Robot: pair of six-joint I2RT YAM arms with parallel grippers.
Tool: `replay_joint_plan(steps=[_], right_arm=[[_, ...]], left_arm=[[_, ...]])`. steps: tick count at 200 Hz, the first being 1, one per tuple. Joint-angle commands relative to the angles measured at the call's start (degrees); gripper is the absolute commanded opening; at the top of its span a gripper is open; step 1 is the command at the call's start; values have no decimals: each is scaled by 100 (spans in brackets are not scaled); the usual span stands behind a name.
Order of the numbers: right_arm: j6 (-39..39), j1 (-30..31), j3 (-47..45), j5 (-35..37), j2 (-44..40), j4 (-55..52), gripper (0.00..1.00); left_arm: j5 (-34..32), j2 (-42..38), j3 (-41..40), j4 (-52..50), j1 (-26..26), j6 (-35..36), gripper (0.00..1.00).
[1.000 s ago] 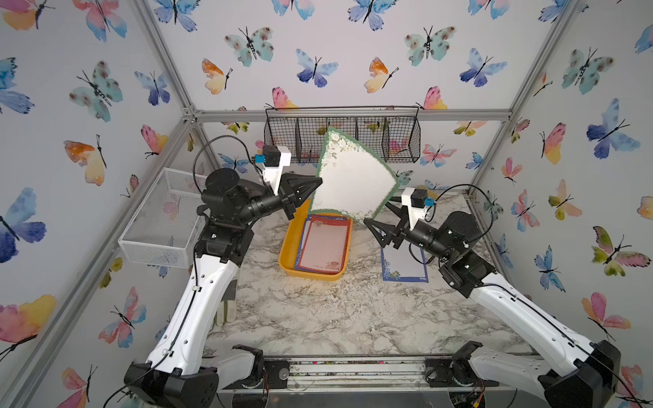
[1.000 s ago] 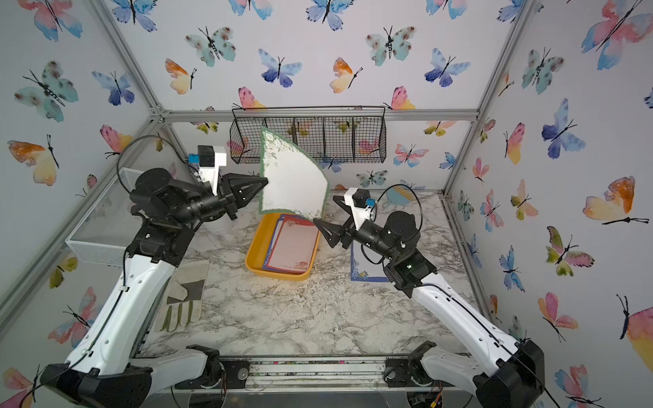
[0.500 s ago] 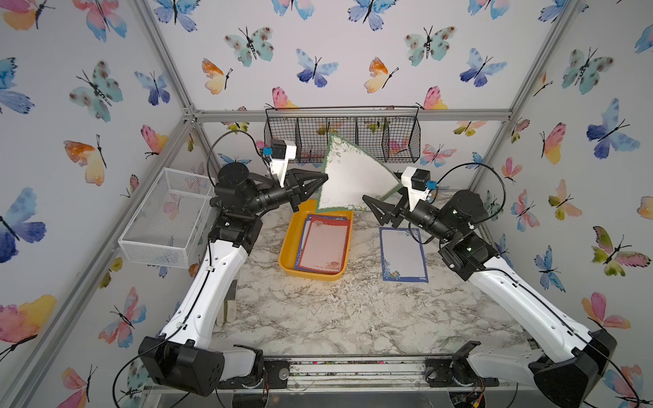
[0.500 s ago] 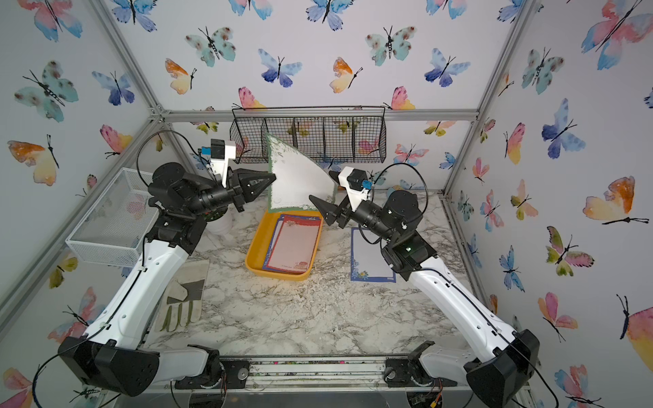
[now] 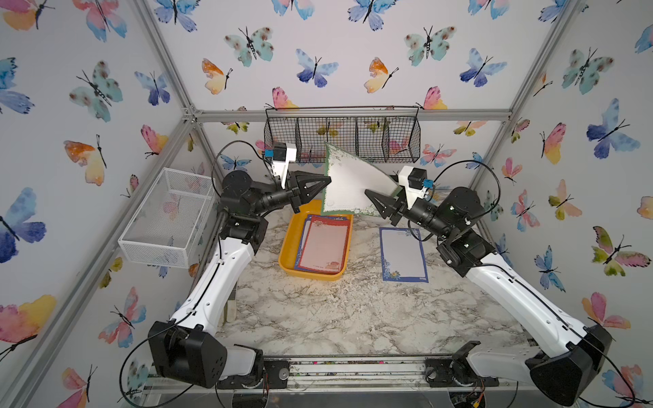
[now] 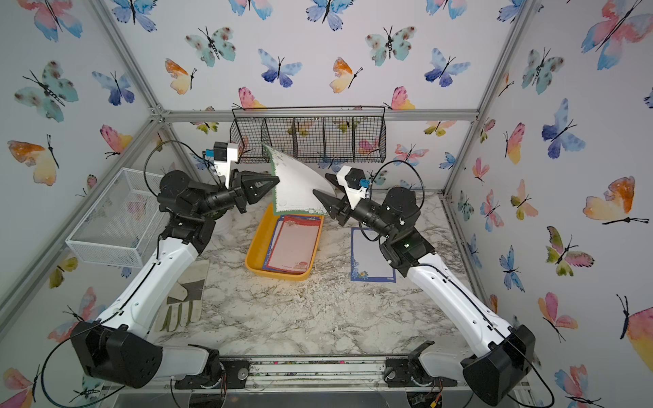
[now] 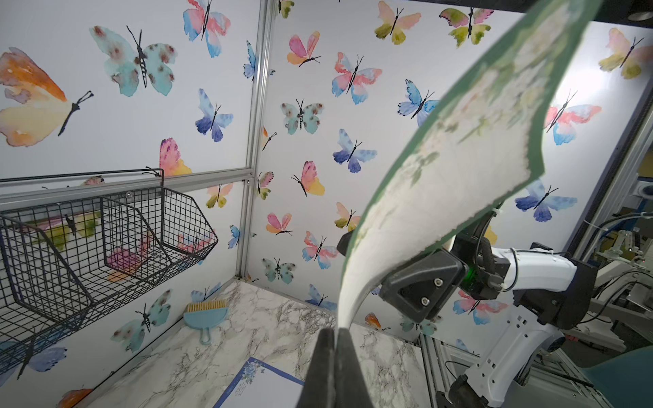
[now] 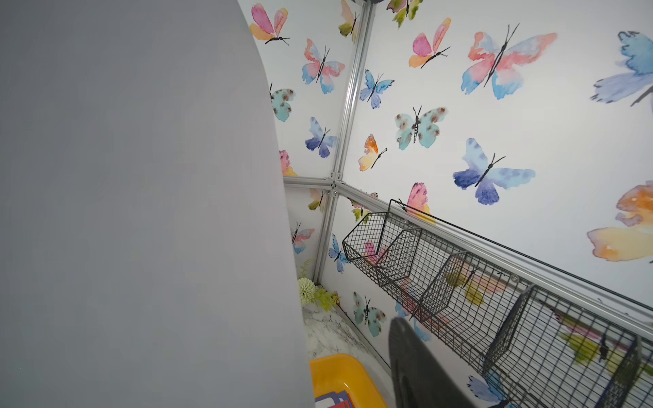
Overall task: Take out the stationery paper from the storage box
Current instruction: Pick up the stationery paper from the storage box, then place the stationery paper at the center of the board.
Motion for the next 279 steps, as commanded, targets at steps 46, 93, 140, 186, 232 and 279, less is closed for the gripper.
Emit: replay_joint_plan(steps=[46,93,140,186,232,279], right_arm=[[529,-73,-140,-90,-77,367,7],[813,-125,258,-75,163,-526,2],[939,-332,713,-302,384,-2087,2],[1033,-1085,1047,-597,738,-4036,2],[718,-2000,1223,-1004,1709,-6047,2],[962,-2501,715,-1125,2395,-6018,4]], left_arm=[[134,-46,-399,1180,139,-681,0],[-112,-117,-767,1164,277,-511,36],[-932,-297,-1109,17,310,688,65],[-2249,-382,-1503,-952,310,1702,65],[-2480,-391,-1566,-1195,310,1867,65],[-2585,-376,-1593,-1276,308,1929,65]])
